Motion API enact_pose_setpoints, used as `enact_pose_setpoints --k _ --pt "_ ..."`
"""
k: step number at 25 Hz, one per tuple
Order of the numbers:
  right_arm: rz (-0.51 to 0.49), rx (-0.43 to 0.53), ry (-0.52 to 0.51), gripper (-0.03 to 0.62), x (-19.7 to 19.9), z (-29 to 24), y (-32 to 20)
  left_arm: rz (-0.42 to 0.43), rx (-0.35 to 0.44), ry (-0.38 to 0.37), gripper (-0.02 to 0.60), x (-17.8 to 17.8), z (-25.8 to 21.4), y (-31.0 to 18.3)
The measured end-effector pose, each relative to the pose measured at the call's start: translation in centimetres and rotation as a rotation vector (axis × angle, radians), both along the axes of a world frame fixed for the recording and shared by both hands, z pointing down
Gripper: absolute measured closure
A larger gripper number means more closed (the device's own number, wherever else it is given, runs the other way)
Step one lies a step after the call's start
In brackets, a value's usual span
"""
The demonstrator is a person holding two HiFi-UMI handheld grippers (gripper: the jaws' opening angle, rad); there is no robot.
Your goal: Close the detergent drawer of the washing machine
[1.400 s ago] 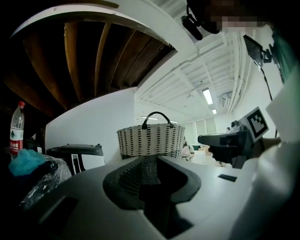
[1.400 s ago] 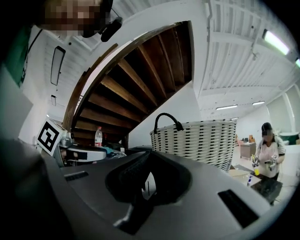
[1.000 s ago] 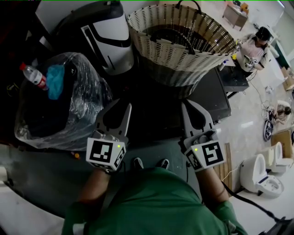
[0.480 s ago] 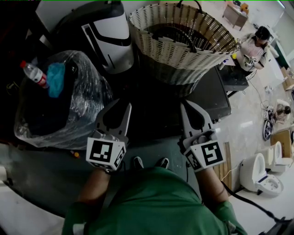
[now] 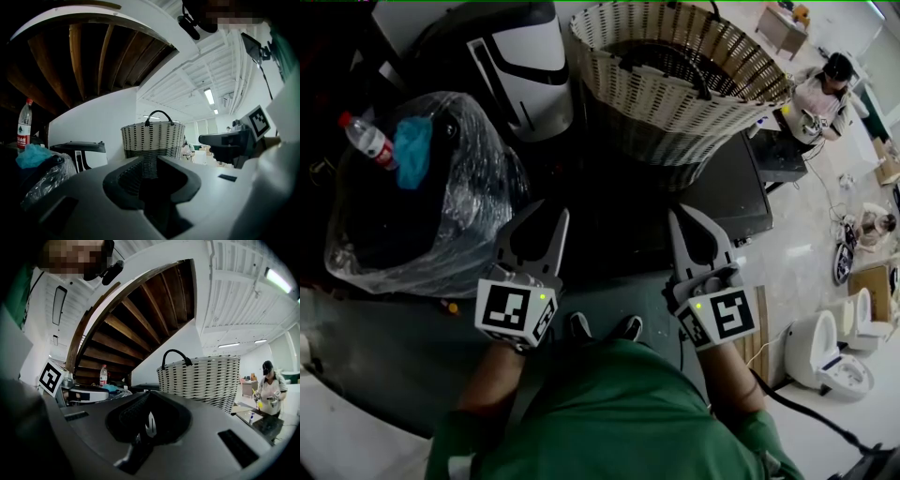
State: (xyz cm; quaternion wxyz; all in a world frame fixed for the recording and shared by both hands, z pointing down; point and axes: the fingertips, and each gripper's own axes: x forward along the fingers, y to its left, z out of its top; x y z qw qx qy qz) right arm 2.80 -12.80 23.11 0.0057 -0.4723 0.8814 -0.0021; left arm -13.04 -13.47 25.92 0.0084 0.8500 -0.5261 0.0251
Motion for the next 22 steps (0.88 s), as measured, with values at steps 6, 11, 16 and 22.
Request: enact_pose_setpoints --k 6,11,16,22 --pt "0.001 -0.012 -0.007 0.572 -0.6 0.4 0.0 -0.008 -0.011 0.005 0.482 -0.9 0.5 0.1" --pt "-0.003 -0.023 -0.01 0.574 -1.1 0.8 -0.2 -0.007 -0.024 0.006 0.482 -1.1 0.9 0.1" --pt "-0.004 -0.038 -0.012 0.574 -1.6 1.3 -0.2 -0.001 -0.04 0.01 0.482 -1.3 1.4 -0.2" --pt "0.004 -0.053 -0.014 0.572 -2.1 2.2 -0.8 0.006 -0.053 0.003 0.482 -1.8 2.2 -1.1"
